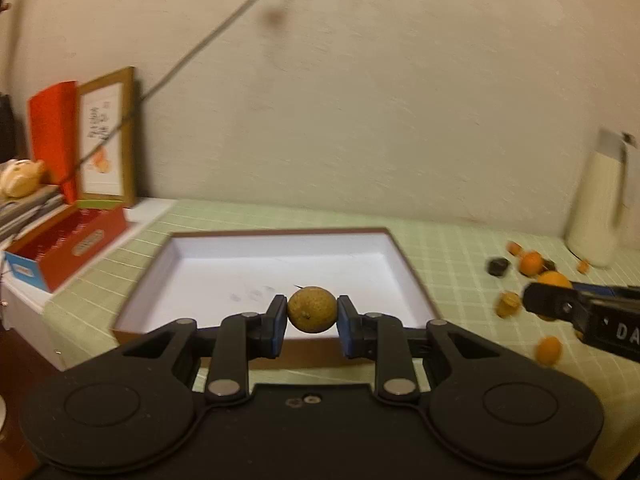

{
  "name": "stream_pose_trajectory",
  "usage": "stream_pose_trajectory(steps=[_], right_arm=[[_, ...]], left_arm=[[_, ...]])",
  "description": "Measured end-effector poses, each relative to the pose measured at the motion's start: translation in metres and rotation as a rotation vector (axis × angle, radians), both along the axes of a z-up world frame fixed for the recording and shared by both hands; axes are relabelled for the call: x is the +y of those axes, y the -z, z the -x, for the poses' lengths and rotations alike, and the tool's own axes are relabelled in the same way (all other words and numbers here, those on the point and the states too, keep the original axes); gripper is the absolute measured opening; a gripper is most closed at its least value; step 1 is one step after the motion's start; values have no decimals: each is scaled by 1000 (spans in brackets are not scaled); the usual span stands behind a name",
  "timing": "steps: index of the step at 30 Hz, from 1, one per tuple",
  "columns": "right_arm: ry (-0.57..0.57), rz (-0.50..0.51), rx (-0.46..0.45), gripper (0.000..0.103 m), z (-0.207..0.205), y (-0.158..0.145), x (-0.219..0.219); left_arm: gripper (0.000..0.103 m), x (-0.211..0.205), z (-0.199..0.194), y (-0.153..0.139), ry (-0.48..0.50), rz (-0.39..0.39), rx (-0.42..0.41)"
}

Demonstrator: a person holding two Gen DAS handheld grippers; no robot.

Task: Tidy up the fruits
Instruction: 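Carry the greenish-brown fruit and the orange in both tools over the white box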

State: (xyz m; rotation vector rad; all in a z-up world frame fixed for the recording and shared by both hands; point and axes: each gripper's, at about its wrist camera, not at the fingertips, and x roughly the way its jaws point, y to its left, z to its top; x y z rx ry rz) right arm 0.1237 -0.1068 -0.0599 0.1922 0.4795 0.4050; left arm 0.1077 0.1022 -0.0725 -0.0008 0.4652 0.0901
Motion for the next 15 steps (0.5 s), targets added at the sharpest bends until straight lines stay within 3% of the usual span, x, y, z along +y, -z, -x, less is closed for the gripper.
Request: stream_pose_trajectory(steps=[8,15], right_arm=[[-38,4,-26,34,-20,-6,27],[-56,10,-46,34,-41,-9,46]], left_arm=[[17,51,-9,-6,-121,13,-11],[17,81,-16,-7,-164,2,-14]])
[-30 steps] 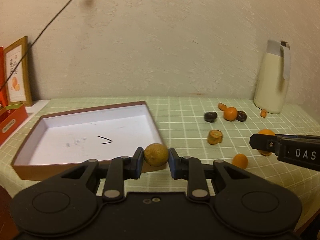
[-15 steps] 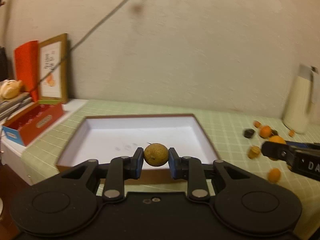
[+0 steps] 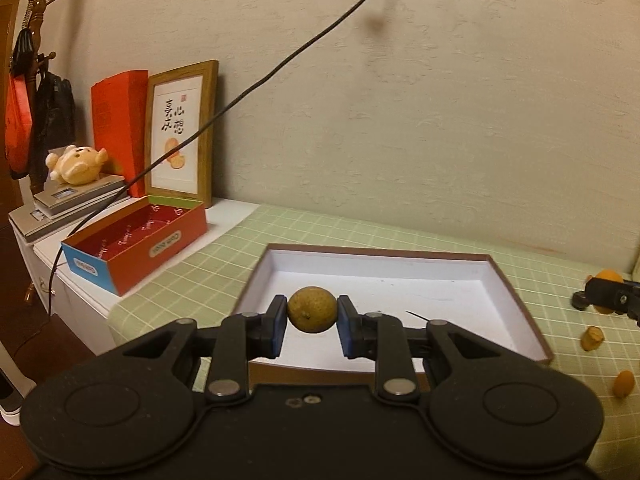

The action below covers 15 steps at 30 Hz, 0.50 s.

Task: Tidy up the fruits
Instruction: 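Carry the greenish-brown fruit and the orange in both tools over the white box, then open the right tool to drop the orange into the white box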

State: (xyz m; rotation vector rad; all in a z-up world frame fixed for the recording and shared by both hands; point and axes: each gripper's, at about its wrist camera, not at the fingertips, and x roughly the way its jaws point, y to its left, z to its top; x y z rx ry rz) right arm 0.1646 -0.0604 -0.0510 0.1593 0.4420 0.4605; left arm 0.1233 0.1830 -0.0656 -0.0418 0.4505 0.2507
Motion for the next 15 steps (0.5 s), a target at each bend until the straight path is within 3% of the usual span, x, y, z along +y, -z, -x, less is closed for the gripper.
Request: stream_pose_trajectory(steps=[15], right_arm=[[10,39,68,34,-45,31,31]], left_arm=[[17,29,-35,25,-15,1,64]])
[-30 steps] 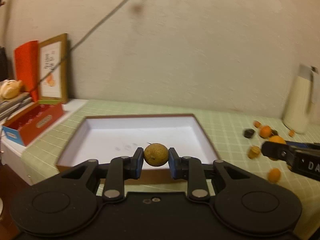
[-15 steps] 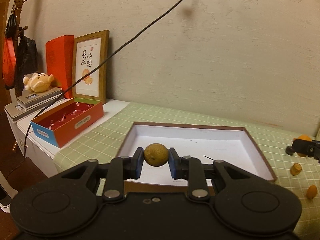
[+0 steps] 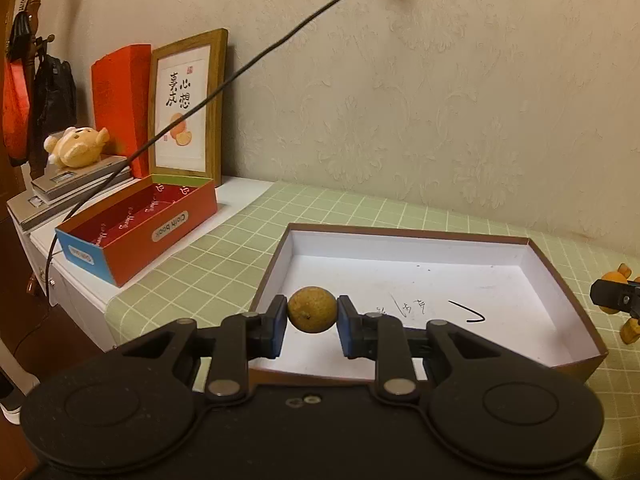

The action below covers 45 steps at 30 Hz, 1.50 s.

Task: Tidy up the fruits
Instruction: 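Open the right tool to drop the orange into the white box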

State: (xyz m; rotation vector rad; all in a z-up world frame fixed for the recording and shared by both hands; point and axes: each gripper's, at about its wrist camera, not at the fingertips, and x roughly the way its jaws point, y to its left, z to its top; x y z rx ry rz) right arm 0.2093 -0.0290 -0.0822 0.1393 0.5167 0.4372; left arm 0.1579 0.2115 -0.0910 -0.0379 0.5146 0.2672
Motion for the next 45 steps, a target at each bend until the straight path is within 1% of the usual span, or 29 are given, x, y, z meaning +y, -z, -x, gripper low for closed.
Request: stream_pose_trajectory(steps=[7,8,9,10,11,12,13,15,17,20,22,25,31,34,40,42,45], right_arm=[[19,13,17,34,-15,7,8],[19,12,20,34,-16,8,8],[18,15,25,34,-18,9,9],[28,23,24,39,-19,10,10],[35,31,19,51,-19,11,11],[39,23,13,86,-19,11,10],[53,13,0,99,-18,10,9],[67,6,-40,99,-14,6,7],[65,2,-49,99,-12,3,6],[72,-37,-58,100,-8,-3,-2],[70,-49,-75,103,-4,-8,-7],[66,-54,-93,103,2,-14,-11],[58,-65,-97,103,12,-19,-23],[55,-67,-106,103,20,-22,-33],[86,-20,-194,103,45,-33,-59],[102,5,-219,103,52,-37,-70],[135,20,-213,103,57,-37,-88]], left_arm=[[17,7,-22,12,-5,17,41],[19,8,-25,14,-1,25,53],[24,8,-29,16,2,31,69],[40,8,-31,18,-11,32,81],[63,7,-32,18,-22,37,89],[71,7,-31,17,-30,40,79],[78,6,-28,14,-42,28,62],[80,4,-25,7,-44,7,35],[87,4,-18,-1,-58,6,1],[93,3,-9,-16,-74,-12,-56],[97,3,-3,-25,-97,-34,-87],[97,5,5,-36,-119,-27,-107],[97,12,16,-50,-145,42,-111],[97,1,24,-55,-124,47,-116],[97,-46,36,-51,-23,-20,-97],[97,-61,37,-49,14,-21,-94],[97,-80,36,-46,59,-9,-83]])
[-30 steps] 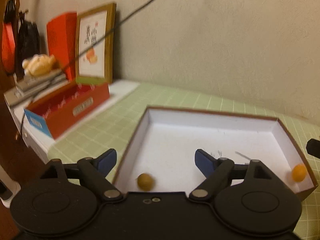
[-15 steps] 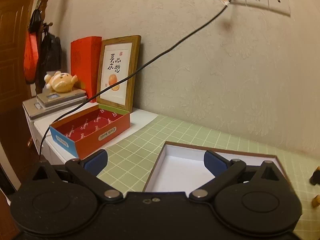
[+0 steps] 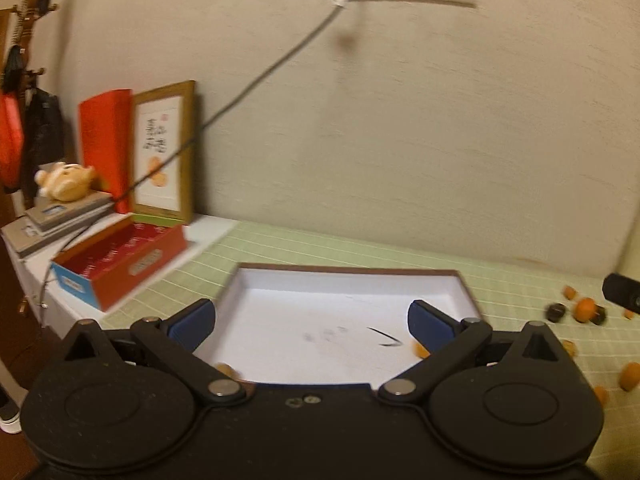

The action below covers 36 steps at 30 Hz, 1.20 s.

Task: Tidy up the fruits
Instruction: 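Open the right tool to drop the orange into the white box, then move the right tool back toward the remaining oranges on the table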

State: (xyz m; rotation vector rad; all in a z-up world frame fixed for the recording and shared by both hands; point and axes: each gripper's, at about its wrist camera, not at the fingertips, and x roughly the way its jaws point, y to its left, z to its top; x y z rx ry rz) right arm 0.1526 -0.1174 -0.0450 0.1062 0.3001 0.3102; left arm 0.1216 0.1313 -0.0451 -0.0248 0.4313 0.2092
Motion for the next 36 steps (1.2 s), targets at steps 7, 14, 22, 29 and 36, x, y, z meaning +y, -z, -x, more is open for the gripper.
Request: stream_pose_trajectory(steps=[7,14,22,29,36], right_arm=[[123,-86,83,103,5,8,-61],[227,-139,161,103,10,13,-112],[208,-109,193,103,21,13,-131],[234,-191,225,103,30,23,-158],[285,-201,278,103,35,40,-176]], left_arm=[[97,-39,-2,9,95,-4,21],[97,-79,-3,22,202,-43,34],[97,-118,-4,34,300,-35,90],[97,-153,-4,48,380,-38,117],[97,-183,-9,62,425,-57,143]])
